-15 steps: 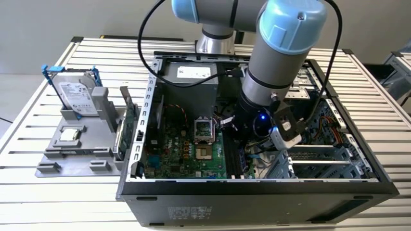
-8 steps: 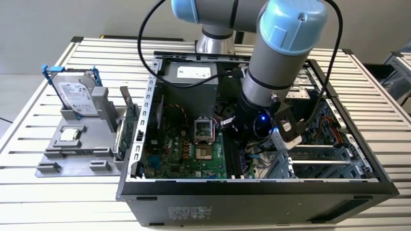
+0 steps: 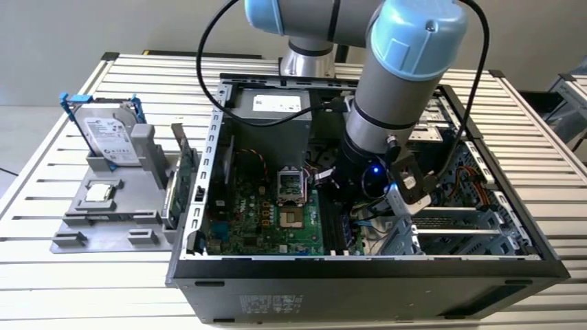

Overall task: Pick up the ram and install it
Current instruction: 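Press down the ram until it locks into place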

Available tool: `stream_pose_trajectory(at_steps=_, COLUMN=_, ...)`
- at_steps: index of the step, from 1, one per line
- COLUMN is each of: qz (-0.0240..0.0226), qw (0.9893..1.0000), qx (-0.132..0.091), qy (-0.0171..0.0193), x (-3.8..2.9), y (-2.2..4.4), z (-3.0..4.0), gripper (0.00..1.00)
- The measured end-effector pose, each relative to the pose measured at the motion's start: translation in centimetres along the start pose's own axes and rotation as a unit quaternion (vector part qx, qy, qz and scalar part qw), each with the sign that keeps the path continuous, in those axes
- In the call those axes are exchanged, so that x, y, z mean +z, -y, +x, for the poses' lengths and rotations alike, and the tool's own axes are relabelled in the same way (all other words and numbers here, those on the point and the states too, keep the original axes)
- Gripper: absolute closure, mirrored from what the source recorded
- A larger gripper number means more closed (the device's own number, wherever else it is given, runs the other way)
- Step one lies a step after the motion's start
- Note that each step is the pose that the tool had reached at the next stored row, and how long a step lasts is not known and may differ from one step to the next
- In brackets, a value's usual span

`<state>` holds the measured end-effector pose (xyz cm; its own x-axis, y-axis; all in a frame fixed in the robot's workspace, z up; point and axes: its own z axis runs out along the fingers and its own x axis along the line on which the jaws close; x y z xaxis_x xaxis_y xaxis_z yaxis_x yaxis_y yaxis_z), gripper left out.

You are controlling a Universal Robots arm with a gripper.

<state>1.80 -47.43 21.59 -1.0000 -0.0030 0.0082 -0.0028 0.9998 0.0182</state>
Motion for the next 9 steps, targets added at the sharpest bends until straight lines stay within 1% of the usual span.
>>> stream_pose_trajectory(at_steps=3, qz=0.0002, qw=1.0, qx=0.0, qy=0.0, x=0.24, y=-0.03, z=0.0, gripper=1.0)
stream_pose_trajectory(at_steps=9, qz=0.0003, qw=1.0, qx=0.0, qy=0.0, x=0.27, y=-0.08, z=0.03, gripper=1.0)
